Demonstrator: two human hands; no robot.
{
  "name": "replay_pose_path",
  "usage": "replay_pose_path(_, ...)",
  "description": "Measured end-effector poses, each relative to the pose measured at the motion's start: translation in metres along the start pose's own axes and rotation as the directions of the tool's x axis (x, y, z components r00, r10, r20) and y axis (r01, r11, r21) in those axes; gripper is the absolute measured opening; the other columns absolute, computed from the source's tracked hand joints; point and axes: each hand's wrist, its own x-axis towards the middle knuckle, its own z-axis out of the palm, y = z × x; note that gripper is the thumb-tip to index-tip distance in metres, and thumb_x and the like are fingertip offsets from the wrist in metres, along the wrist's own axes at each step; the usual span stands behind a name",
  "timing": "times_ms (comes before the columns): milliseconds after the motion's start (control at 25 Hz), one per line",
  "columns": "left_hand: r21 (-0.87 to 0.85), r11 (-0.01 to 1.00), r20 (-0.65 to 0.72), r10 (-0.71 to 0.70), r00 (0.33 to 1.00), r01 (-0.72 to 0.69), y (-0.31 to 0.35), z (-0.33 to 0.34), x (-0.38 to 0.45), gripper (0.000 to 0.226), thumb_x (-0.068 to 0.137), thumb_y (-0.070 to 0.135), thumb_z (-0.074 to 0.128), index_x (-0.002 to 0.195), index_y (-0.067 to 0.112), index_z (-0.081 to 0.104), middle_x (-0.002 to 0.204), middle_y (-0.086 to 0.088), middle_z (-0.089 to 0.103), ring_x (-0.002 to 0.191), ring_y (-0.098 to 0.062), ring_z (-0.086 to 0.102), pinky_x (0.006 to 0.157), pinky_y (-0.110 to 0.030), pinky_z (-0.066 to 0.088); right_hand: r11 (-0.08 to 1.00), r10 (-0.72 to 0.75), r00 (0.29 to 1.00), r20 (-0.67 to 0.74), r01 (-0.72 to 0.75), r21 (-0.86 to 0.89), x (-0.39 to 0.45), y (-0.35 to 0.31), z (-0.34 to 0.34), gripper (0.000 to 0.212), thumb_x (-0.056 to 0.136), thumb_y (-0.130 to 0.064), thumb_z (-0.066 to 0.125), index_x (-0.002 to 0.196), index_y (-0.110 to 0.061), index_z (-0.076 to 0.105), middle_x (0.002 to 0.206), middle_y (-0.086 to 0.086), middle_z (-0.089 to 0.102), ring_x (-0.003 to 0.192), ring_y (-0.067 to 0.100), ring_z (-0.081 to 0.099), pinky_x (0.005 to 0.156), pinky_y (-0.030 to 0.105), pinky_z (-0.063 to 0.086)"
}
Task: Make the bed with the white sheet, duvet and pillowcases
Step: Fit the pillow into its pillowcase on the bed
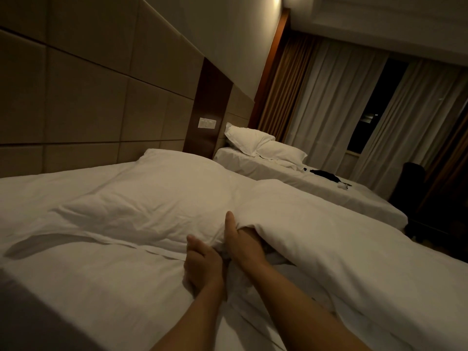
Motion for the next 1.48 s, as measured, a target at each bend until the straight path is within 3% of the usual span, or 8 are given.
replay_pose_path(200,0.033,0.996,0.146,0.075,0.986,-0.081,0.004,0.004,-0.002,0.087,0.103,0.052,0.012,0.1,-0.009,0.072,0.108,-0.033,0.068,0.108,-0.047,0.061,0.096,-0.046,0.044,0.998,0.053,0.999,0.001,-0.053,-0.031,-0.004,-0.008,0.001,0.063,0.104,-0.052,0.033,0.151,-0.011,0.039,0.154,0.008,0.043,0.146,0.024,0.034,0.123,0.034,0.019)
replay_pose_path(400,0.123,0.983,0.226,0.11,0.968,-0.14,-0.012,0.005,0.003,0.084,0.106,0.051,0.017,0.101,-0.012,0.071,0.108,-0.035,0.067,0.108,-0.049,0.06,0.094,-0.047,0.043,0.986,-0.013,0.987,-0.161,-0.013,-0.164,0.016,-0.006,0.003,0.074,0.098,-0.058,0.033,0.152,-0.008,0.039,0.159,0.012,0.035,0.151,0.024,0.023,0.125,0.033,0.008)
replay_pose_path(560,0.154,0.974,0.246,0.127,0.961,-0.169,-0.009,-0.001,0.004,0.077,0.106,0.048,0.016,0.106,-0.005,0.072,0.115,-0.03,0.067,0.112,-0.045,0.059,0.093,-0.044,0.044,0.997,0.056,0.998,-0.033,-0.057,-0.048,0.006,0.005,0.007,0.065,0.103,-0.054,0.036,0.156,-0.016,0.034,0.161,0.003,0.032,0.151,0.019,0.023,0.125,0.031,0.009)
replay_pose_path(840,0.053,0.877,0.236,0.453,0.86,-0.477,0.01,0.001,-0.007,0.079,0.094,0.052,0.01,0.093,0.002,0.072,0.098,-0.026,0.071,0.092,-0.042,0.066,0.072,-0.04,0.044,0.977,0.177,0.977,-0.117,-0.161,0.137,-0.007,0.005,-0.006,0.078,0.094,-0.073,0.034,0.147,-0.018,0.049,0.149,0.002,0.049,0.141,0.024,0.041,0.121,0.031,0.023)
replay_pose_path(1000,0.145,0.916,0.277,0.325,0.904,-0.374,-0.002,-0.001,-0.017,0.101,0.094,0.064,-0.003,0.099,0.0,0.075,0.102,-0.025,0.072,0.099,-0.042,0.066,0.084,-0.043,0.049,0.97,0.172,0.946,-0.274,-0.115,0.214,0.002,-0.006,-0.012,0.073,0.097,-0.069,0.036,0.145,-0.016,0.05,0.148,0.003,0.051,0.138,0.022,0.044,0.12,0.027,0.022)
replay_pose_path(1240,0.27,0.943,0.264,0.121,0.957,-0.193,-0.003,-0.007,-0.014,0.103,0.086,0.065,-0.006,0.108,0.001,0.071,0.115,-0.026,0.067,0.111,-0.042,0.061,0.093,-0.047,0.046,0.995,0.087,0.97,-0.228,-0.076,0.057,0.006,-0.006,-0.011,0.07,0.1,-0.06,0.025,0.153,-0.016,0.039,0.158,0.004,0.038,0.147,0.02,0.03,0.122,0.022,0.009)
replay_pose_path(1360,0.302,0.947,0.199,0.052,0.979,-0.112,-0.007,-0.012,-0.005,0.101,0.09,0.064,-0.004,0.106,-0.002,0.071,0.115,-0.029,0.066,0.111,-0.043,0.06,0.095,-0.048,0.044,0.998,0.062,0.991,-0.12,-0.061,0.013,0.009,-0.007,-0.01,0.057,0.106,-0.045,0.032,0.154,-0.013,0.037,0.16,0.005,0.034,0.15,0.019,0.025,0.112,0.009,-0.003)
replay_pose_path(1480,0.296,0.955,0.143,-0.021,0.989,-0.022,-0.01,-0.015,0.0,0.101,0.093,0.062,-0.004,0.103,-0.006,0.07,0.114,-0.031,0.065,0.11,-0.044,0.06,0.095,-0.048,0.043,0.995,0.069,0.992,-0.107,-0.061,0.076,0.008,-0.01,0.003,0.056,0.109,-0.035,0.032,0.156,-0.005,0.028,0.158,0.014,0.037,0.149,0.022,0.027,0.116,0.015,0.001)
